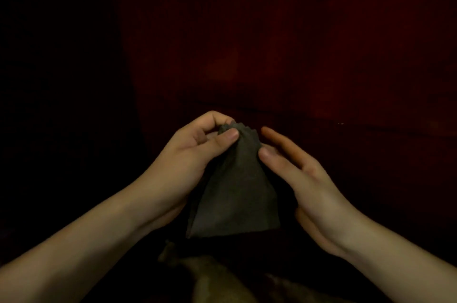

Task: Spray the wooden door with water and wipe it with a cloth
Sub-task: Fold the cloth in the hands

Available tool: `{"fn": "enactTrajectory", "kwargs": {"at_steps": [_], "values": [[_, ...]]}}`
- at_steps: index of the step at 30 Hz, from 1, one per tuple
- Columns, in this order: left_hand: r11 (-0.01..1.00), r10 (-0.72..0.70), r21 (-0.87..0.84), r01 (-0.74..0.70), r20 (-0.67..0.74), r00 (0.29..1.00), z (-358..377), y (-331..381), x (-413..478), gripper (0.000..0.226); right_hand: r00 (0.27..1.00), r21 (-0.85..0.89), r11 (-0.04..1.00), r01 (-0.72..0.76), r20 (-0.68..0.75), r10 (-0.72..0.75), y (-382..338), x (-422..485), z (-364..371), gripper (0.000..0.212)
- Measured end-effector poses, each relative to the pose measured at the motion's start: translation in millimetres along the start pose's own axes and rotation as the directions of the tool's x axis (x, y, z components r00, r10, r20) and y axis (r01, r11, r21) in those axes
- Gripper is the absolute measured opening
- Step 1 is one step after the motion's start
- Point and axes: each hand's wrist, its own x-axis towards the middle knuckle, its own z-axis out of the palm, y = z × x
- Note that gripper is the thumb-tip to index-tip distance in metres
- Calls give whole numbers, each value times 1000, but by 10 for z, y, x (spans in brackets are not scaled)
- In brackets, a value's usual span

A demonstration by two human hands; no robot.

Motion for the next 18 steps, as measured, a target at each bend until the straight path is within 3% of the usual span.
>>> {"fn": "enactTrajectory", "kwargs": {"at_steps": [4, 7, 12, 15, 18], "values": [[998, -42, 42, 45, -72, 996, -289, 54, -282, 8, 977, 126, 975, -185, 132, 168, 213, 28, 243, 43], [991, -69, 101, 89, -185, 980, -543, 39, -551, 12, 955, 156, 956, -250, 199, 218, 383, 19, 451, 38], [963, -217, 64, 262, -397, 892, -924, -66, -1120, 46, 946, 166, 953, -255, 248, 209, 671, -103, 871, 12], [892, -346, 116, 438, -448, 824, -1167, -233, -1613, 57, 928, 185, 942, -280, 302, 217, 971, -246, 1167, 12], [833, -423, 89, 546, -533, 732, -1356, -383, -2043, 59, 883, 182, 902, -392, 348, 313, 1284, -444, 1464, 24]]}}
